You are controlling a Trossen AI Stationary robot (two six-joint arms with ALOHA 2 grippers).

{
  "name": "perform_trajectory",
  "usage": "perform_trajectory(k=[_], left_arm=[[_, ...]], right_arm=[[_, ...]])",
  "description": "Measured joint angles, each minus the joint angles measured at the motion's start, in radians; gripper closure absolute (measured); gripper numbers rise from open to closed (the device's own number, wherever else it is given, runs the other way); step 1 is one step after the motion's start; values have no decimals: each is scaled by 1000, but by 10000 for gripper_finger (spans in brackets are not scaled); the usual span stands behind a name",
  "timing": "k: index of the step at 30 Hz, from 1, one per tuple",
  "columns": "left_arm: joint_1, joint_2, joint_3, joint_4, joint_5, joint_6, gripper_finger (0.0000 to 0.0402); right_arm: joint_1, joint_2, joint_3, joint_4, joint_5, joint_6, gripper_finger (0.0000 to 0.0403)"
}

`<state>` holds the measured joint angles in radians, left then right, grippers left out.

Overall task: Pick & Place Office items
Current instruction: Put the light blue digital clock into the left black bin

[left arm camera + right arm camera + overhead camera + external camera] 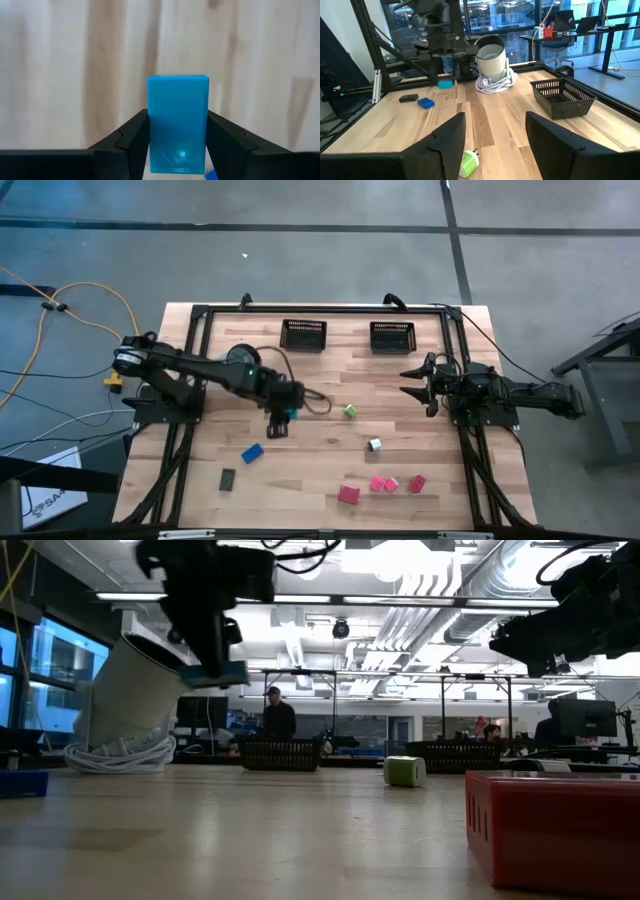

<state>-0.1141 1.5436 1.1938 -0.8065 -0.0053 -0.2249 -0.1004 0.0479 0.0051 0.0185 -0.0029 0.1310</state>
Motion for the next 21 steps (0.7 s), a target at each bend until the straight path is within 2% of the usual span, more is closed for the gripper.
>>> perform_trajectory(k=[10,15,21], left_arm=[[182,6,57,4,-27,123,239],[262,6,63,65,-55,219,239],[363,51,63,113,-36,299,239]], right_arm=[[0,0,0,0,0,0,208],[0,0,0,0,0,0,208],[0,0,0,0,0,0,208]])
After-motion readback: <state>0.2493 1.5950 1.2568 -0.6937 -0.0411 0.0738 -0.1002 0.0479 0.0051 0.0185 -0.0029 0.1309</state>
